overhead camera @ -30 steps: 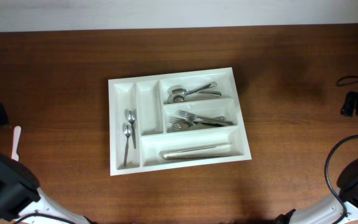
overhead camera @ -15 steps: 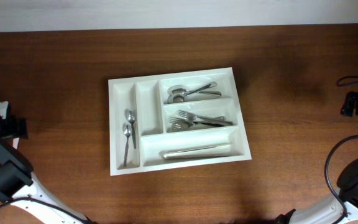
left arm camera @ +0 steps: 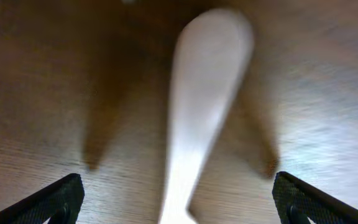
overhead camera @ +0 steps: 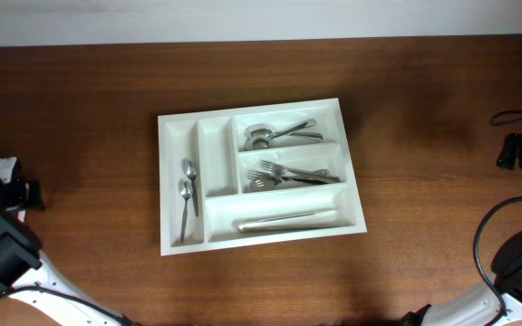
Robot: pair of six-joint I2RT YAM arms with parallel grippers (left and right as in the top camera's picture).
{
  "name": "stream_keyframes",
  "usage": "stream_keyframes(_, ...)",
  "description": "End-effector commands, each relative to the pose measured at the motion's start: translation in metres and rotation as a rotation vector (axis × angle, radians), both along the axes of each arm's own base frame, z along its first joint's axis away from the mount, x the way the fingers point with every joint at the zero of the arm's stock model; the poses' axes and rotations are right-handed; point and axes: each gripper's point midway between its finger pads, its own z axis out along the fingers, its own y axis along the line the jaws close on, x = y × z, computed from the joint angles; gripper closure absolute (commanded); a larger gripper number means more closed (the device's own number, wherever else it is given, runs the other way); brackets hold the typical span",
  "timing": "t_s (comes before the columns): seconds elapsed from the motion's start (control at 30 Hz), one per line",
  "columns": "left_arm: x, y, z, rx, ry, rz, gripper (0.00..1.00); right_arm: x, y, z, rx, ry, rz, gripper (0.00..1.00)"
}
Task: Pack container
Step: 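Lower the left gripper onto the white knife's handle and close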
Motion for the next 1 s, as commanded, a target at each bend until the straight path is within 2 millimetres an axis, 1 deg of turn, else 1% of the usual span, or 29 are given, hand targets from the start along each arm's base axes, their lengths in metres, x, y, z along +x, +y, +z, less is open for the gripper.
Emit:
stream_keyframes(0.0, -0.016, 0.008, -0.014, -0.048, 0.006, -0.022, 0.01, 0.000, 0.000, 0.000, 0.003, -0.004, -0.002, 0.01)
stream_keyframes(0.17, -0.027, 0.017, -0.014, -0.050, 0.006, 0.007, 0.01, 0.000, 0.001, 0.000, 0.003, -0.005, 0.000, 0.01)
stream_keyframes(0.3, -0.026, 0.016, -0.014, -0.056, -0.001, -0.021, 0.00, 0.000, 0.000, 0.000, 0.003, -0.004, -0.002, 0.01)
stream_keyframes(0.33, -0.024, 0.015, -0.014, -0.061, -0.005, -0.047, 0.02, 0.000, 0.001, 0.000, 0.004, -0.004, -0.001, 0.01)
stream_keyframes(0.43, -0.018, 0.013, -0.014, -0.071, -0.029, -0.095, 0.04, 0.000, 0.000, 0.000, 0.003, -0.005, -0.001, 0.01)
stream_keyframes(0.63, -0.005, 0.016, -0.015, -0.046, -0.068, -0.127, 0.04, 0.000, 0.000, 0.000, 0.003, -0.005, -0.001, 0.01)
stream_keyframes(0.87, 0.016, 0.000, -0.015, -0.074, -0.120, -0.163, 0.04, 0.000, 0.001, 0.000, 0.004, -0.004, -0.001, 0.01)
stream_keyframes(0.93, 0.021, -0.003, -0.015, -0.073, -0.120, -0.176, 0.07, 0.000, 0.001, 0.000, 0.004, -0.004, -0.001, 0.01)
stream_keyframes(0.97, 0.023, -0.005, -0.015, -0.073, -0.120, -0.183, 0.10, 0.000, 0.001, 0.000, 0.004, -0.004, -0.001, 0.01)
